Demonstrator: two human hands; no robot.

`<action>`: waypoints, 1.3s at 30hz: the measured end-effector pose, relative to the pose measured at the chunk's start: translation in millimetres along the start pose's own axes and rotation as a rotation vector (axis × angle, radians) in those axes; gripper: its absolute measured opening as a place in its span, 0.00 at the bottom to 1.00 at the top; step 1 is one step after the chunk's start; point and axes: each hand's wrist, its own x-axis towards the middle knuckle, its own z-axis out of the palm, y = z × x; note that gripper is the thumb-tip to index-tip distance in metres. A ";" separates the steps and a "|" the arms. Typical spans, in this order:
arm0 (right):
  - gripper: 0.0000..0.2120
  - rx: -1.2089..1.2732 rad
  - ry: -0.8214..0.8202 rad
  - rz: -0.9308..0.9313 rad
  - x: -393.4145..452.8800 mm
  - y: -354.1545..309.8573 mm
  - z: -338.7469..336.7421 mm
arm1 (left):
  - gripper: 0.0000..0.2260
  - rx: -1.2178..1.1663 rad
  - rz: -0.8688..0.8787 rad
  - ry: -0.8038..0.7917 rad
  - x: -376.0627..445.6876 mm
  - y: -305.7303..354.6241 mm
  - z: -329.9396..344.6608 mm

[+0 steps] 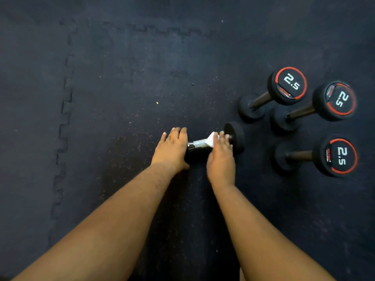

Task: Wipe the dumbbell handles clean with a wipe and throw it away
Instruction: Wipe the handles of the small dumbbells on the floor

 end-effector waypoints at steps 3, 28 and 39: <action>0.37 -0.319 -0.142 -0.360 -23.3 4.5 26.5 | 0.55 -0.002 0.005 -0.008 3.5 -2.6 -1.2; 0.31 -0.468 -0.169 -0.491 9.4 2.7 3.1 | 0.56 -0.012 0.051 0.070 1.7 -5.9 10.8; 0.16 -0.108 0.004 -0.513 25.6 5.1 -12.2 | 0.49 -0.236 0.065 0.026 -2.2 -11.2 -9.1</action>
